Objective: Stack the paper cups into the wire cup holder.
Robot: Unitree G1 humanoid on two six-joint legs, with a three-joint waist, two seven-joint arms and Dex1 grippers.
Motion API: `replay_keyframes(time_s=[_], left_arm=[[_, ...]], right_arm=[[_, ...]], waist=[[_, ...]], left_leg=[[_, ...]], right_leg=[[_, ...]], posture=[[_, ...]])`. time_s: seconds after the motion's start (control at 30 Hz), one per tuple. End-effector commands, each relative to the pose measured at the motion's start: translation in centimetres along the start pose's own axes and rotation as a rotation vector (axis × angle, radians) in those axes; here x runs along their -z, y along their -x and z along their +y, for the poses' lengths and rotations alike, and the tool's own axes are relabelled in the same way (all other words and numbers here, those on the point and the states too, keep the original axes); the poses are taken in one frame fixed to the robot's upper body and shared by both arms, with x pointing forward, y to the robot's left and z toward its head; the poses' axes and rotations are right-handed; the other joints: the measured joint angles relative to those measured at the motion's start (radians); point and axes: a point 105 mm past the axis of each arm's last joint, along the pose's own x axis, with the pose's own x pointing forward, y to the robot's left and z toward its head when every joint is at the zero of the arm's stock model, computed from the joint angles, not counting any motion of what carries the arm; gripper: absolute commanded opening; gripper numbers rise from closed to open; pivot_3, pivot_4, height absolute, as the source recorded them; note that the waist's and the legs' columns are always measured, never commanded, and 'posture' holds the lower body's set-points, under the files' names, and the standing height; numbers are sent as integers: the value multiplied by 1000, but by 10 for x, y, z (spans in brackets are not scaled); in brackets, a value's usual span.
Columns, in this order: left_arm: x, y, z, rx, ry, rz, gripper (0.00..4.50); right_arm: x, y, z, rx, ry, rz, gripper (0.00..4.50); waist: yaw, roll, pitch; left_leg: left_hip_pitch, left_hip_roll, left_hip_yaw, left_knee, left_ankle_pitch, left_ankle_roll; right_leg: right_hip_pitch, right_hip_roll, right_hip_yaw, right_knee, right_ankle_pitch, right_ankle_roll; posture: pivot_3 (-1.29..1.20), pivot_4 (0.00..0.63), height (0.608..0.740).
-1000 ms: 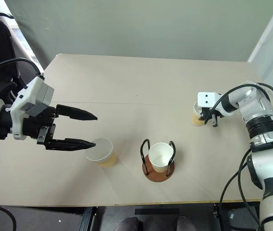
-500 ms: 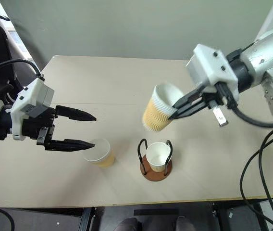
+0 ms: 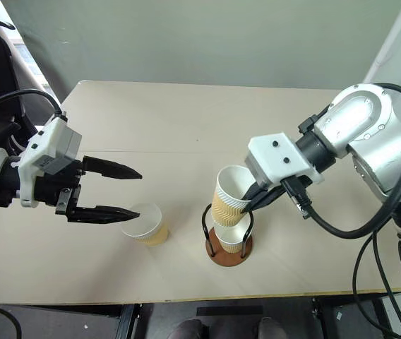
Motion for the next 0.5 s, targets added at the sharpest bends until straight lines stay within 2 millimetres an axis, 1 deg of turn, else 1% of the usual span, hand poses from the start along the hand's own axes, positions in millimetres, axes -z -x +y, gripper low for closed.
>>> replay_keyframes(time_s=[0.03,0.2,0.3,0.5], left_arm=[[-7,3,-2,-18,-39,-2,4200],[-6,4,-3,-28,-35,1,4200],[-6,4,-3,-31,-34,1,4200],[-5,4,-4,-33,-31,-1,4200]], right_arm=[[4,-2,3,-16,44,60,44],[8,-9,10,-66,71,88,44],[6,-13,13,-94,91,88,44],[10,-18,12,-105,123,117,44]], waist=[[0,0,0],[-1,0,0],[-1,0,0],[-2,0,0]], left_leg=[[0,0,0,0,0,0],[0,0,0,0,0,0],[0,0,0,1,0,0],[0,0,0,1,0,0]], right_leg=[[0,0,0,0,0,0],[0,0,0,0,0,0],[0,0,0,0,0,0],[0,0,0,0,0,0]], posture=[[0,150,740],[0,150,740],[0,150,740],[0,150,740]])
